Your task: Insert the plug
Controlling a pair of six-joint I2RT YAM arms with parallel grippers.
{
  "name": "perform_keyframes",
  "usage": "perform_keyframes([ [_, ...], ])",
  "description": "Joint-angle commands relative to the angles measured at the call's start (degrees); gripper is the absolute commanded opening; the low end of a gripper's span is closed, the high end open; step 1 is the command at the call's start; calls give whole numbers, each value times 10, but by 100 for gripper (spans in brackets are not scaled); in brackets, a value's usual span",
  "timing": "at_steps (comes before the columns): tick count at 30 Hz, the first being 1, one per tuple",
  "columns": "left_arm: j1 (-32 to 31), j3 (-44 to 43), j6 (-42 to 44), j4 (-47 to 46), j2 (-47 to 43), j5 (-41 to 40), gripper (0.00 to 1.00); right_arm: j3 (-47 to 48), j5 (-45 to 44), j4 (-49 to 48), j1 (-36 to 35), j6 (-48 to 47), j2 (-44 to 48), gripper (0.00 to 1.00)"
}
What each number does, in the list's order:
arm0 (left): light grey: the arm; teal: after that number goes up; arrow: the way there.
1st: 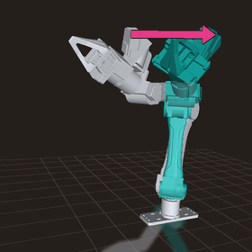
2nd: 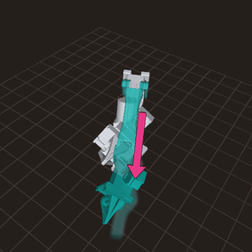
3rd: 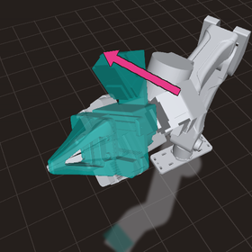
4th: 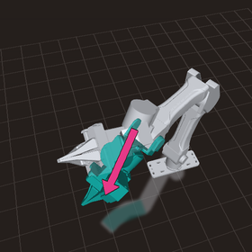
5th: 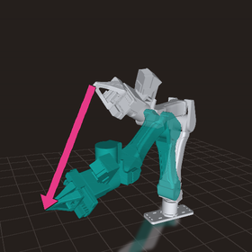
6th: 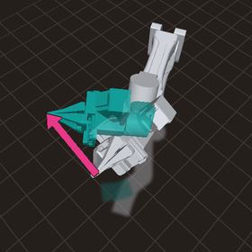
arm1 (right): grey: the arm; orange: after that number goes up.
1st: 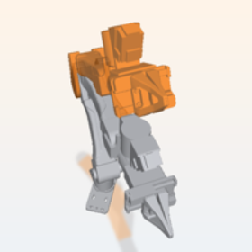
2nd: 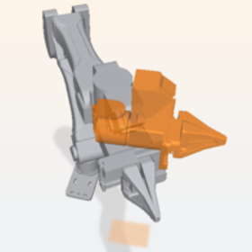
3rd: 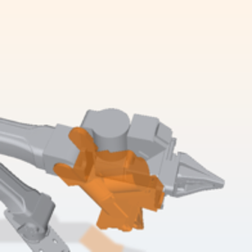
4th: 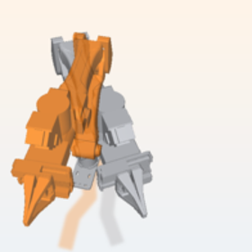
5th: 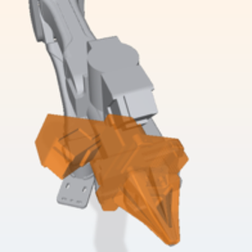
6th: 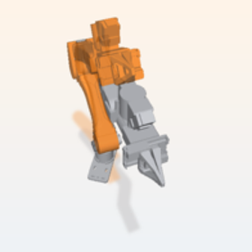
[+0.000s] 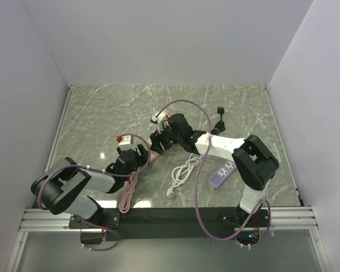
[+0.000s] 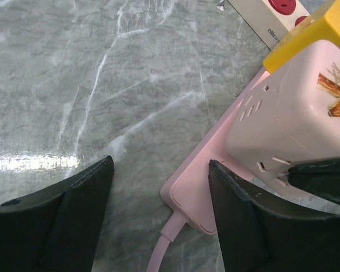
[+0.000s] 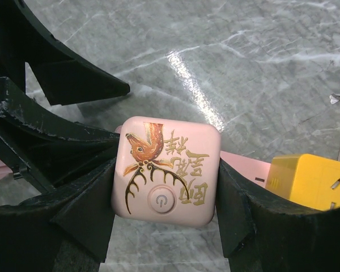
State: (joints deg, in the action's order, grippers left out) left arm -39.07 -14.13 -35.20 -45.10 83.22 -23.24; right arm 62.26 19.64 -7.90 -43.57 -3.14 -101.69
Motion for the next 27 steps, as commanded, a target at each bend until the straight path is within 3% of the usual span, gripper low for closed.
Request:
perform_keyframes([
  [1,0,-13,-2,4,-3,11,73,8,-7,-44,-5,-11,7,0],
  [27,1,-18,-1,1,5,27,68,-5,-81,-10,-17,-29,-7,0],
])
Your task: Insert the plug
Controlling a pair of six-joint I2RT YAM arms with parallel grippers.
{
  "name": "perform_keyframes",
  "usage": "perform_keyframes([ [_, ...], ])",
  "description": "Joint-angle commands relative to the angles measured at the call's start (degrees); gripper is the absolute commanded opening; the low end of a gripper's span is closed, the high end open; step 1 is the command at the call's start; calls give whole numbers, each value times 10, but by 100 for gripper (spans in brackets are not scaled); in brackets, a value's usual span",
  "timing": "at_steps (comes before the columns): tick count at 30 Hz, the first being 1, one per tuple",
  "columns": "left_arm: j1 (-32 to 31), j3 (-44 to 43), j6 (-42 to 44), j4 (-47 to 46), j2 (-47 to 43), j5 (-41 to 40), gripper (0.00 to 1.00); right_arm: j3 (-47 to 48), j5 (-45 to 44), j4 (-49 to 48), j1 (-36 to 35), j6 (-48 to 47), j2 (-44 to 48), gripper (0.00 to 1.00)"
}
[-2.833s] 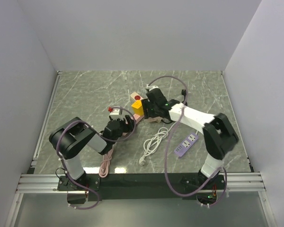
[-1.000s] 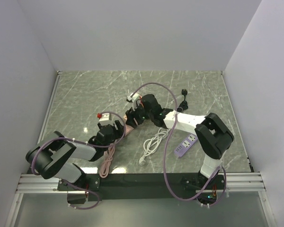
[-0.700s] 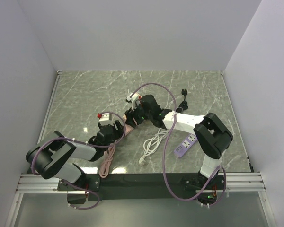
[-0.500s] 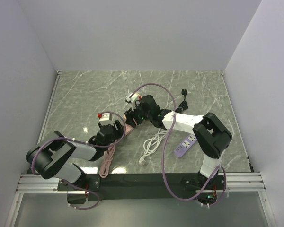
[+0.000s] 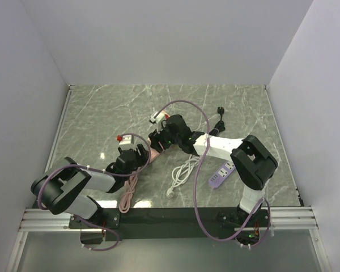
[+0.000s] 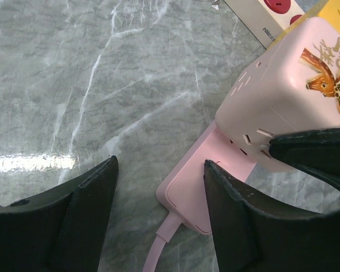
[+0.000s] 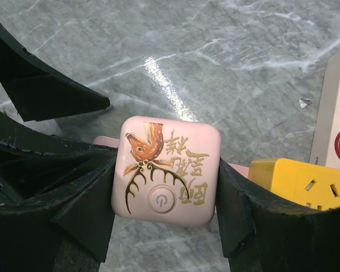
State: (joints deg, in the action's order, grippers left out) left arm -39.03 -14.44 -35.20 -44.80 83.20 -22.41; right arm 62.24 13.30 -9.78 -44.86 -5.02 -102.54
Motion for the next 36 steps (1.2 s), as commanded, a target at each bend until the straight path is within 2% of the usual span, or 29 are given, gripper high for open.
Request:
perform_keyframes([
  [1,0,-15,-1,-3,7,21,68,-5,-17,11,-6,-10,1,0],
  [20,0,-16,-1,-6,17,28,67,-28,-49,42,-20,1,23,0],
  [36,0,-9,2,1,-4,18,67,-22,-49,48,-37,20,4,0],
])
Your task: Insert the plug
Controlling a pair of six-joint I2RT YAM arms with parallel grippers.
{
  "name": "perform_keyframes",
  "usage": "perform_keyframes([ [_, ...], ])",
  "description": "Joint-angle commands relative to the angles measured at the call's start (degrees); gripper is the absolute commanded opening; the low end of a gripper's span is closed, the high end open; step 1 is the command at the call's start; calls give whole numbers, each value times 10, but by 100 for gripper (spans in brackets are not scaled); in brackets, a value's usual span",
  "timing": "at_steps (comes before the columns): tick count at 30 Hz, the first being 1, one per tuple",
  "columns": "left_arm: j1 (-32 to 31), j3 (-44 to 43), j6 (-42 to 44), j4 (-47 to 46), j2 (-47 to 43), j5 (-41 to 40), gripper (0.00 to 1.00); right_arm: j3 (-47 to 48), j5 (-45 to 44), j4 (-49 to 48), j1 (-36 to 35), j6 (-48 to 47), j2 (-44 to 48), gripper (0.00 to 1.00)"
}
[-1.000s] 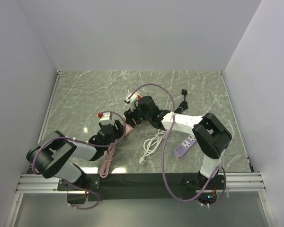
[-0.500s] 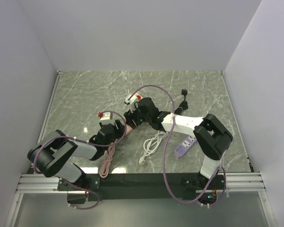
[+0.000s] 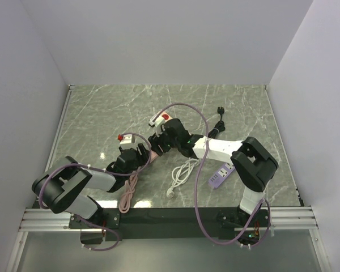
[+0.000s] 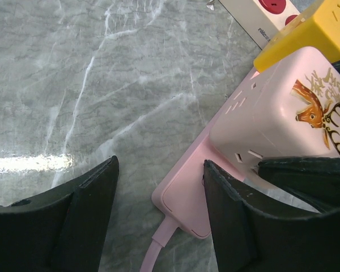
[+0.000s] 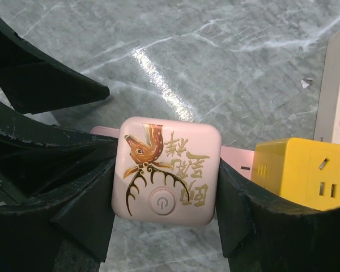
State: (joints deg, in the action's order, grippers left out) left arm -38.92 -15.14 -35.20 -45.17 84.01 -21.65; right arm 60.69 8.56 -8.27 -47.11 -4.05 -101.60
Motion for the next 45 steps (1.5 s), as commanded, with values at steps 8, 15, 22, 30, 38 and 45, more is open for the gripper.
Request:
perform_keyframes([
  [8,-1,1,5,2,-12,13,66,-10,-25,36,-18,26,-9,0],
  [15,-1,3,4,1,-12,11,64,-15,-64,38,-31,36,-19,0],
  [22,0,7,4,4,-15,3,60,-57,-103,31,-44,40,-19,0],
  [30,4,8,-1,0,-8,7,60,-66,-118,27,-45,53,-43,0],
  [38,11,14,-2,11,-23,2,60,-58,-120,33,-44,52,-78,0],
  [45,19,22,-5,13,-31,3,59,-64,-110,35,-47,65,-105,0],
])
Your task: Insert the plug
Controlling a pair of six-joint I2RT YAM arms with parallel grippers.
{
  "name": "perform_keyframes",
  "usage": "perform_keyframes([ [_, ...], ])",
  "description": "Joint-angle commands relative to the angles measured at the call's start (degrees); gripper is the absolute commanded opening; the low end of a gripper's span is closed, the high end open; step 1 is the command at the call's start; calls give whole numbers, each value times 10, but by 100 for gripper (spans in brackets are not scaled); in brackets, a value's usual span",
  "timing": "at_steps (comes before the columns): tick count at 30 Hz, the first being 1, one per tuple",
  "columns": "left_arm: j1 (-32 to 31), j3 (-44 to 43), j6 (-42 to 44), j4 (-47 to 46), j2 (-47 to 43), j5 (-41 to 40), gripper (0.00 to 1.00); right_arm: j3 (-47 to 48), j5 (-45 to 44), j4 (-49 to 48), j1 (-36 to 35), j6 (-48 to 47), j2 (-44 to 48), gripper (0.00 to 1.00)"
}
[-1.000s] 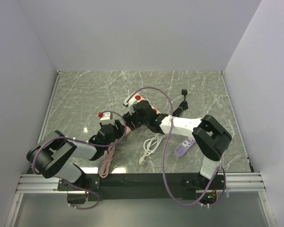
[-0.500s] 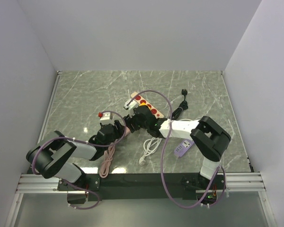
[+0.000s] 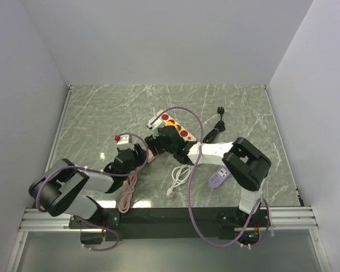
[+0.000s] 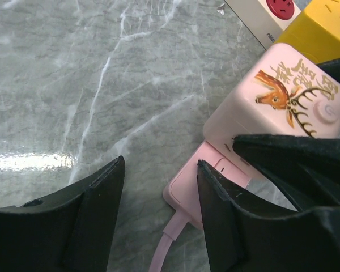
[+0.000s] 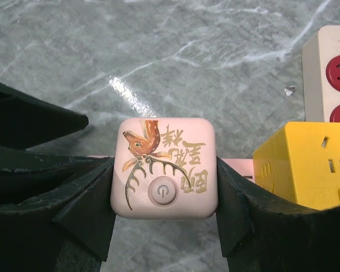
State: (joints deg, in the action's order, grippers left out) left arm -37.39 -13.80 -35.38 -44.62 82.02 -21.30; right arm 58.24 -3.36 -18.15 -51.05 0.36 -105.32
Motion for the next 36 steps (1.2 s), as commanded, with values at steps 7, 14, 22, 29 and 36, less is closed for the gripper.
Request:
perform_keyframes([
  [7,7,14,-6,2,-16,5,59,-71,2,144,-19,55,-59,0],
  [14,7,19,-9,-6,-19,7,59,-107,-14,157,-35,97,-46,0],
  [22,7,29,-11,-10,-29,10,59,-134,-30,137,-58,132,-81,0],
  [29,7,29,-3,-8,-35,11,59,-177,-36,94,-81,184,-118,0],
  [36,9,14,12,-2,-26,13,59,-198,-46,68,-100,225,-136,0],
])
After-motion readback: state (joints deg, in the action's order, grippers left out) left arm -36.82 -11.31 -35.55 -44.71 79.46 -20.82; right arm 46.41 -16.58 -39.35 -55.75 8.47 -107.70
